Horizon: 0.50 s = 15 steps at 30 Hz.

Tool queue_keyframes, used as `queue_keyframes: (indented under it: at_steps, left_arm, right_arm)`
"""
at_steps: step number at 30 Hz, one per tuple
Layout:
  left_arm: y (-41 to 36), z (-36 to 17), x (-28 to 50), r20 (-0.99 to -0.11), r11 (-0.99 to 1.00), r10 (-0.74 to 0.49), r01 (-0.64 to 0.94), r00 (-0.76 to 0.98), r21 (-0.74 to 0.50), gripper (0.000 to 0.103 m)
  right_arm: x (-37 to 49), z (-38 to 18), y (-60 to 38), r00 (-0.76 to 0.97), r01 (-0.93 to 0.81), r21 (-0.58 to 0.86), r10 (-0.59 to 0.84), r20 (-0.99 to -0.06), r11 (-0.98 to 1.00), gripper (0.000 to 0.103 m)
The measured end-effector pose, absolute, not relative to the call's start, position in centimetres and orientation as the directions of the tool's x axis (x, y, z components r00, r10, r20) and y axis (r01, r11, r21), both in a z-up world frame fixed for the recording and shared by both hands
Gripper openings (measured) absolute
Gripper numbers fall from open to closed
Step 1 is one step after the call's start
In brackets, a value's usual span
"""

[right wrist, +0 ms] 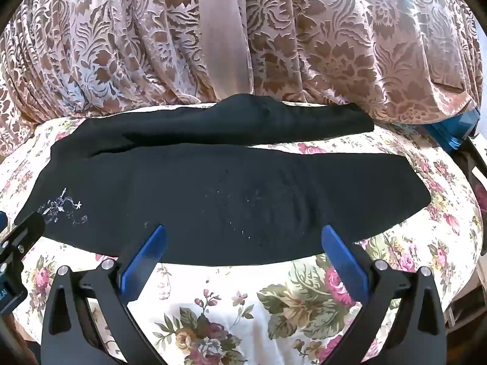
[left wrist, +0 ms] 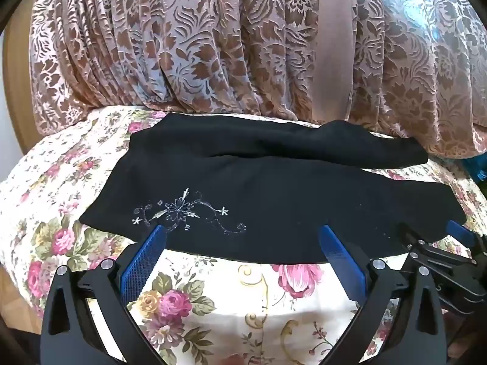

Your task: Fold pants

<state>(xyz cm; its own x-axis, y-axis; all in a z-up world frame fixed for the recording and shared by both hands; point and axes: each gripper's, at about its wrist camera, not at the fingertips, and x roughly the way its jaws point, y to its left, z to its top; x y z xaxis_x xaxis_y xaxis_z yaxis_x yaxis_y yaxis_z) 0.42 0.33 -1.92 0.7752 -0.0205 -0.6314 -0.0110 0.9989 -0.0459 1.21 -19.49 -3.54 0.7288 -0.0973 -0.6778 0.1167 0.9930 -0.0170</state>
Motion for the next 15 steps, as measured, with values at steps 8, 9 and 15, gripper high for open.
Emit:
queue_keyframes:
  at_steps: [8,9,15]
  left_arm:
    - [0.2,-2.1,0.4,-0.638,0.999,-0.029,-0.006,0.770,-0.052,0.100]
    - [0.3,-2.1,0.4,-0.638,0.998,-0.030,-0.006,0.769,-0.055,0.100]
    - [0.3,-2.2,0.3,-0.641,0.998,-0.034,-0.005,0.767,-0.059,0.100]
  right_arm:
    - [1.0,-3.7,-19.6,0.726,0.109,-0.027,-0.099,-0.681,0.994,0.101]
    - [1.0,-3.7,-19.6,0.725,0.109,-0.027,-0.098,-0.682,0.994,0.101]
    - [0.8,-3.9,-20.1,0.732,0.115,-0.024,-0.100,-0.674,0.993,0.101]
